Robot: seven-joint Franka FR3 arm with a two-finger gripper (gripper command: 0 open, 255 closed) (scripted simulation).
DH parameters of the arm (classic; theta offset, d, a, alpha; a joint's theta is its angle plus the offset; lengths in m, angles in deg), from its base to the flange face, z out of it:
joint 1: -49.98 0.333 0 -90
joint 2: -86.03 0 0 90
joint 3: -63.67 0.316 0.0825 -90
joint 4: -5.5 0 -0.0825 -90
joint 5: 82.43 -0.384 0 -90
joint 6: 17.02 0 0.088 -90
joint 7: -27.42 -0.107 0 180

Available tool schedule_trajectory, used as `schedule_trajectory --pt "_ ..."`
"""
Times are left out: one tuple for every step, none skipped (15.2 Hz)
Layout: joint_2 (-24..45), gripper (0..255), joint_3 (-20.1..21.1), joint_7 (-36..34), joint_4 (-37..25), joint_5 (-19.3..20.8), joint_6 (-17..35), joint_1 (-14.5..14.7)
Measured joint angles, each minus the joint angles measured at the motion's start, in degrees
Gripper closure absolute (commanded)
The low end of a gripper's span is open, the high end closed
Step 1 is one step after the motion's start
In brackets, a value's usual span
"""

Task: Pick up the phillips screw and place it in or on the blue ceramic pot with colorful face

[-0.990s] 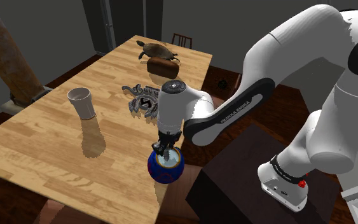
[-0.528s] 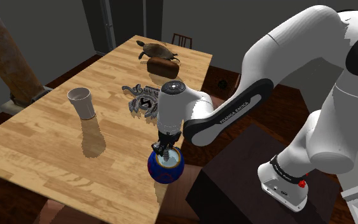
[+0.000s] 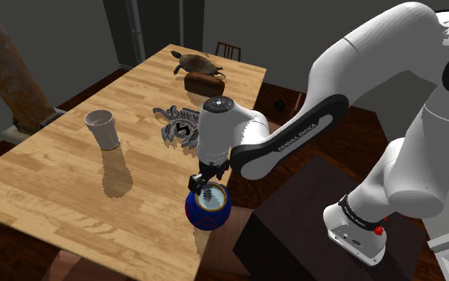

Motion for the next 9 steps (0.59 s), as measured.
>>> schedule_trajectory --pt "-0.9 0 0.4 0.1 -0.7 -0.6 -1.5 0.0" --pt "-2.1 0 0.6 1.0 -1.2 -1.6 -3.1 -0.4" --pt "-3.1 0 0.8 1.4 -1.2 -2.2 -3.9 -0.5" --pt "-3.5 0 0.9 1.6 -1.2 -2.5 -4.4 -0.6" --pt "-3.9 0 1.0 1.7 -1.2 -2.7 -4.6 -0.6" --pt "-4.0 0 1.0 1.8 -1.1 -2.8 -4.7 -0.6" --pt "-4.0 0 1.0 1.8 -1.1 -2.9 -4.7 -0.6" --pt "-4.1 0 1.0 1.8 -1.1 -2.9 -4.8 -0.6" --pt "-4.1 0 1.0 1.8 -1.1 -2.9 -4.8 -0.6"
